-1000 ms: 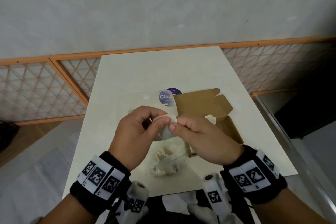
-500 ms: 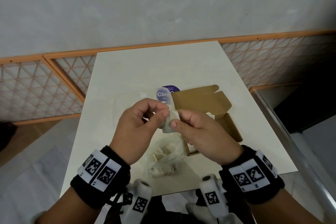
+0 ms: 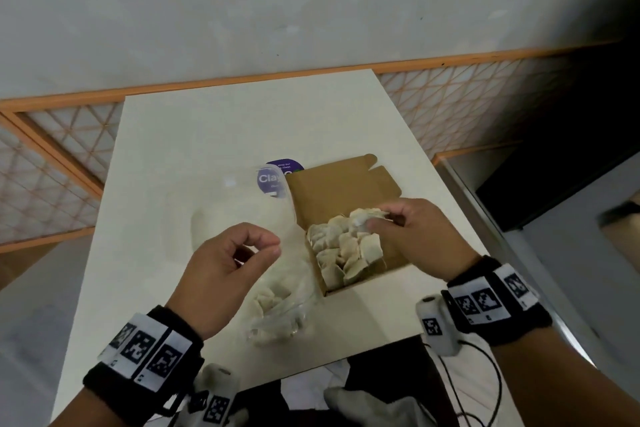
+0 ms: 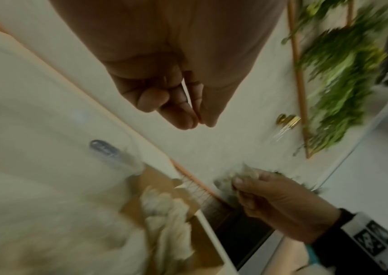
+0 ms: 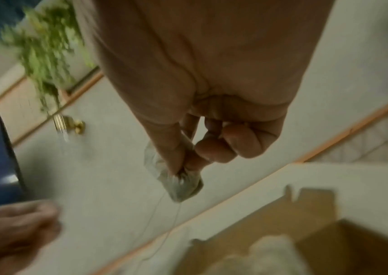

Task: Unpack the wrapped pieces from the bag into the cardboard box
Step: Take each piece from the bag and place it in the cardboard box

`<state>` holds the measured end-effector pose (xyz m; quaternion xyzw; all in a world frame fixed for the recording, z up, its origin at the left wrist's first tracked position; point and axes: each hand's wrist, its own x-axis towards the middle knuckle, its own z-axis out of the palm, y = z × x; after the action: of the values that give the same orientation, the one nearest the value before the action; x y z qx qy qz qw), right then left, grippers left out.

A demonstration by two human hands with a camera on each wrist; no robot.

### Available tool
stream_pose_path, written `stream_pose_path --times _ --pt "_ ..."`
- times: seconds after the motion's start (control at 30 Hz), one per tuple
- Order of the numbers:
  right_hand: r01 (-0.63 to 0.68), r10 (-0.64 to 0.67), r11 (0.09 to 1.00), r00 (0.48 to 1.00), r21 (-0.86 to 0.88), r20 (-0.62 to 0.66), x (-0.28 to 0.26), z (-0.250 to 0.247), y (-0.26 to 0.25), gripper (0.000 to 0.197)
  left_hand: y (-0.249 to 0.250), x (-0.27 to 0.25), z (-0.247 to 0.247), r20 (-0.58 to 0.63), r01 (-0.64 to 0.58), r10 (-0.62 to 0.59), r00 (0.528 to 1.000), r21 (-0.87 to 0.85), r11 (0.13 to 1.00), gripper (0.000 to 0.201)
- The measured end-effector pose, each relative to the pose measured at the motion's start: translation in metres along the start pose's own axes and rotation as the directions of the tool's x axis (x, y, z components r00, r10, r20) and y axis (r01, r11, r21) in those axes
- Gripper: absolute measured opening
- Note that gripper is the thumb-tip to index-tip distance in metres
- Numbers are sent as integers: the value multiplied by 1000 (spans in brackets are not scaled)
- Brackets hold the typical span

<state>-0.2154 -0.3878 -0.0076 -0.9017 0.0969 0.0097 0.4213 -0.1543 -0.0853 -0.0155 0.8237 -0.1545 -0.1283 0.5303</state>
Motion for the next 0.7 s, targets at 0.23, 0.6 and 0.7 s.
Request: stream_pose_path --times 0.23,0.6,0.7 --pt "-83 208 849 960 -521 187 27 1 60 20 -54 1 1 154 144 -212 965 367 919 5" --pt "-120 260 905 916 -409 306 45 46 74 30 -72 3 1 219 178 -320 922 495 851 12" --pt "-135 255 907 930 -399 264 43 47 66 18 -74 4 -1 207 174 -310 928 494 852 12"
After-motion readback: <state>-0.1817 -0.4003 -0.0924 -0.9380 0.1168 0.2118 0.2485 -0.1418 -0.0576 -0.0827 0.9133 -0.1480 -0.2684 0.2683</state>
